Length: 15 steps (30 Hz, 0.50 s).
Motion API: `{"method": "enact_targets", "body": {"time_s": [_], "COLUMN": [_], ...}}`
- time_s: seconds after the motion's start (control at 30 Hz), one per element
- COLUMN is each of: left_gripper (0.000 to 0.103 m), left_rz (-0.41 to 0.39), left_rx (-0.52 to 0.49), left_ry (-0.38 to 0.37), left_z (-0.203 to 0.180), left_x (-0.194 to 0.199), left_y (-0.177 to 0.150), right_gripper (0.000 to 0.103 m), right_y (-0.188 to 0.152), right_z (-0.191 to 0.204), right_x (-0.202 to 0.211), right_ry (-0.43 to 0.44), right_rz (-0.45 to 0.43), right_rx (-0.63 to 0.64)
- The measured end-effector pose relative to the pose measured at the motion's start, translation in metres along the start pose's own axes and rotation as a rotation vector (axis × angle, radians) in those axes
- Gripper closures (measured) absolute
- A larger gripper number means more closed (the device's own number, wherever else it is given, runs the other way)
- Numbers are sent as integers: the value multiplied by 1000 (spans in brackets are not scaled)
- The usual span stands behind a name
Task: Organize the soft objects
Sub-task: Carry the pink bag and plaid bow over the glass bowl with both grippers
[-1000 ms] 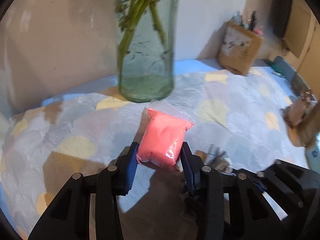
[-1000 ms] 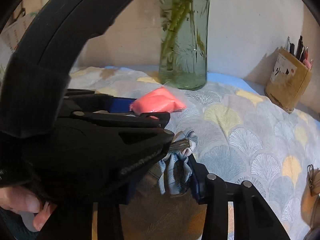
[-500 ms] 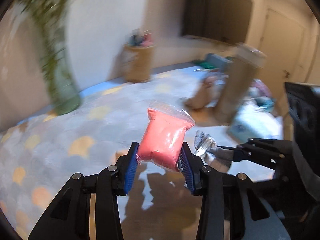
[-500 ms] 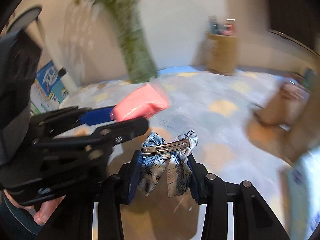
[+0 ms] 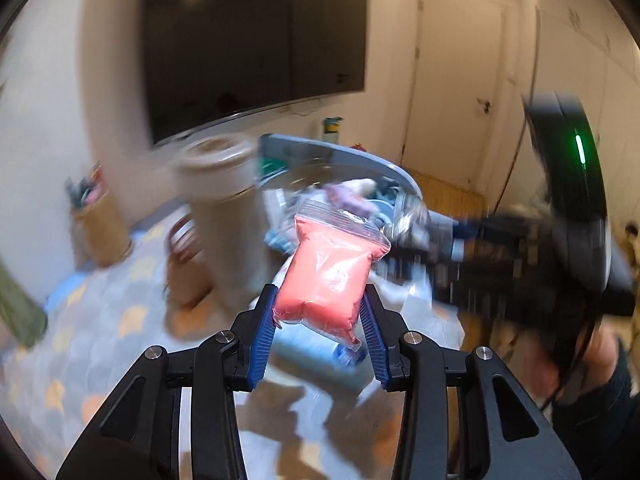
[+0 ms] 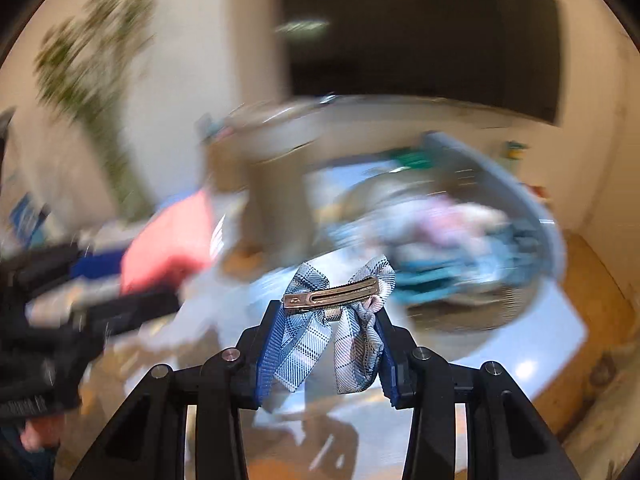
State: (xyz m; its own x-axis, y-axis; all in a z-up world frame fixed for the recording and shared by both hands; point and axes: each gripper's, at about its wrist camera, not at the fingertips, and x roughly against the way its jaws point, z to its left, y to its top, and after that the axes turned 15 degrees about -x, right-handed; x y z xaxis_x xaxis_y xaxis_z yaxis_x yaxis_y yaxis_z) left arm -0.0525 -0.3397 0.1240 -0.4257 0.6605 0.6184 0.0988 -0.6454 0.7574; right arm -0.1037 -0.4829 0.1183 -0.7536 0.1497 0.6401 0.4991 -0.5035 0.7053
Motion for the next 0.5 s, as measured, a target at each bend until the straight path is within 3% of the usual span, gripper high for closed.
{"method": "enact_targets", "body": {"time_s": [0.07,0.17,0.3,0.4,0.47,0.5], "left_gripper": [65,65,65,65,62,56], "left_rz": [12,10,33,59,66,77], "left_rx": [-48,-42,-37,-3,3,1], "left_ry": [31,53,153,152,173,181], "left_z": [-15,-20,-19,-13,-9,-8], "left_x": [-19,-42,-81,-107,-119,-124], "left_y": [22,45,78,95,102,106], "right_gripper": [62,61,61,61,61,59], "right_y": [20,54,90,110,118,123], "right_z": [-27,-63,-99,-120,-124,-124], "right_x": [3,-3,-27,-55,-69,-78], "right_ry": [-35,-46,-44,-12,-48,-64], "right_rz": [-40,-87,-74,-26,-17,-6], "right_rx": [-78,-205,-336,-425,-428,-417]}}
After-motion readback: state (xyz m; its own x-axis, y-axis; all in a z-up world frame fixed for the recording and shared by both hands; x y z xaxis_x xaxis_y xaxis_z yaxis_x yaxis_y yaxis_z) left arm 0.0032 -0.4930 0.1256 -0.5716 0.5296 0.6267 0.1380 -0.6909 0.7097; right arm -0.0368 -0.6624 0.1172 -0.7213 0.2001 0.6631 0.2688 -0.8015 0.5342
